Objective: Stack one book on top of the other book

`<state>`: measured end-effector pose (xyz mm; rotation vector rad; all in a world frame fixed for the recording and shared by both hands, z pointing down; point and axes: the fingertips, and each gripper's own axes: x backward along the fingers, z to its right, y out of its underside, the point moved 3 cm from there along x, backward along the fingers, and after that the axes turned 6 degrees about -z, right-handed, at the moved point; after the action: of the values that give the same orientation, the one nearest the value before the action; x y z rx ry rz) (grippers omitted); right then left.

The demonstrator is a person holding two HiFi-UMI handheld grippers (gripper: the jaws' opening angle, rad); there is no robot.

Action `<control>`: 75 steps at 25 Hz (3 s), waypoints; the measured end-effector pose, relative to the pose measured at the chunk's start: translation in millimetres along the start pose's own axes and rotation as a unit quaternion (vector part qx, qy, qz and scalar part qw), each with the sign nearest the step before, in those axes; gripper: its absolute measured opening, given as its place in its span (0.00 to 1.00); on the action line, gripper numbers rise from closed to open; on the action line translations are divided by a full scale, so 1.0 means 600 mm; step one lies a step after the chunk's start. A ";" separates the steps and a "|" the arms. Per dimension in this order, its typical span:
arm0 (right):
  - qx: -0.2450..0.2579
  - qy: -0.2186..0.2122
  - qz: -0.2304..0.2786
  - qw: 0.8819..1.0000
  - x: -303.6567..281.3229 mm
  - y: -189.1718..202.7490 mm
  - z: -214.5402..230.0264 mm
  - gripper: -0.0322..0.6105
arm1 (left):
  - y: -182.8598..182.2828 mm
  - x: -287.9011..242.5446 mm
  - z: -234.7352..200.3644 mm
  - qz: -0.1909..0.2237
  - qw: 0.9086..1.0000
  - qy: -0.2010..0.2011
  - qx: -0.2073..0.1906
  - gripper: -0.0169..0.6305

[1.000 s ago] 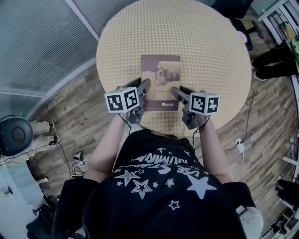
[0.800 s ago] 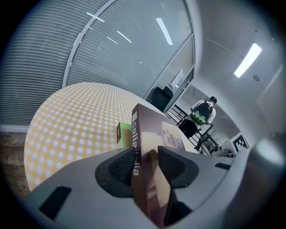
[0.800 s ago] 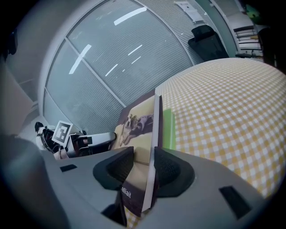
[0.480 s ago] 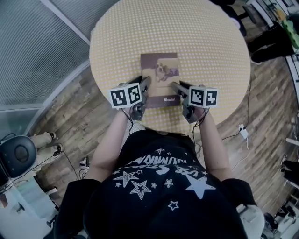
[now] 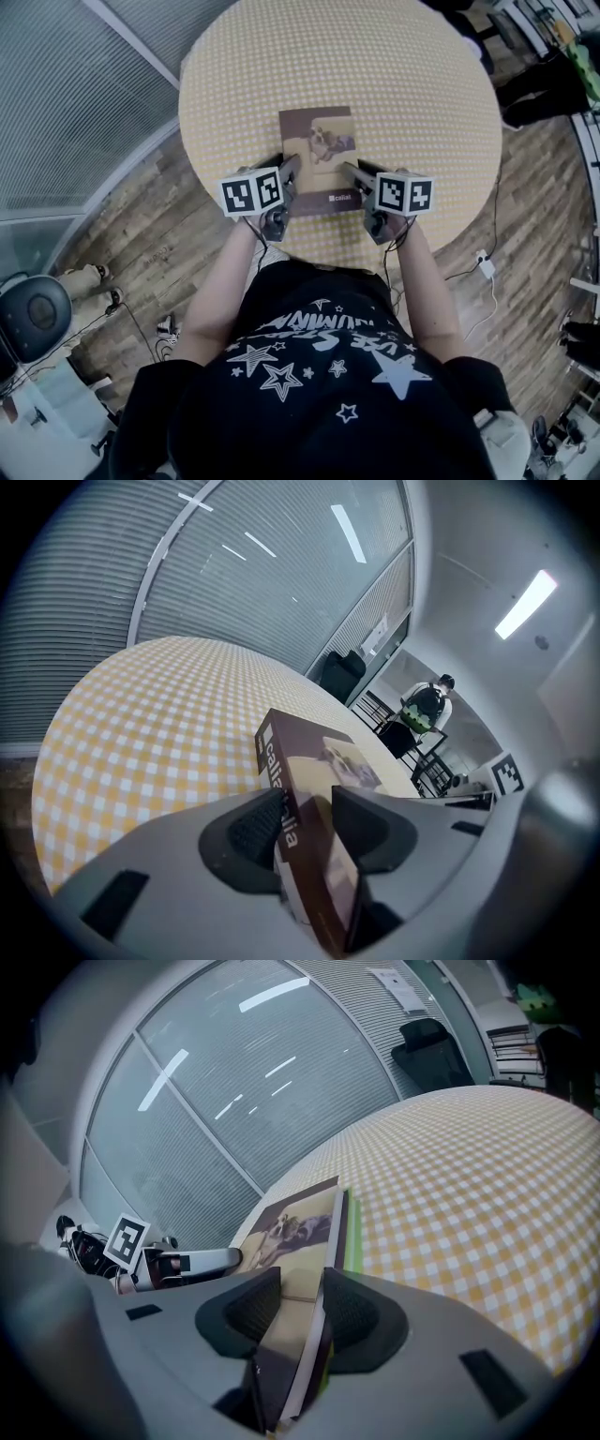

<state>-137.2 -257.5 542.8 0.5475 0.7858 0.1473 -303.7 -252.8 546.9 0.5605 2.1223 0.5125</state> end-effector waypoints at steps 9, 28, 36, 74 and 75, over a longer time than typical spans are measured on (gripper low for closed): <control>0.010 0.017 0.025 0.999 0.012 0.004 0.002 0.29 | -0.008 0.016 0.000 0.032 0.998 -0.022 -0.044 0.29; 0.084 -0.001 0.239 0.967 0.190 -0.052 -0.087 0.25 | -0.009 0.164 0.085 0.130 0.983 -0.034 -0.126 0.20; 0.104 -0.052 0.253 0.960 0.254 -0.015 -0.115 0.21 | 0.033 0.226 0.187 0.185 0.970 -0.041 -0.149 0.14; 0.197 -0.126 0.239 0.943 0.516 0.219 -0.124 0.18 | 0.306 0.317 0.500 0.235 0.954 -0.050 -0.180 0.07; 0.197 -0.121 0.241 0.942 0.518 0.222 -0.129 0.18 | 0.309 0.321 0.500 0.236 0.953 -0.048 -0.182 0.07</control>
<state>36.9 -11.5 370.9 1.1157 0.4252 0.3713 -121.1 52.6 360.7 0.8587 1.7367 1.0942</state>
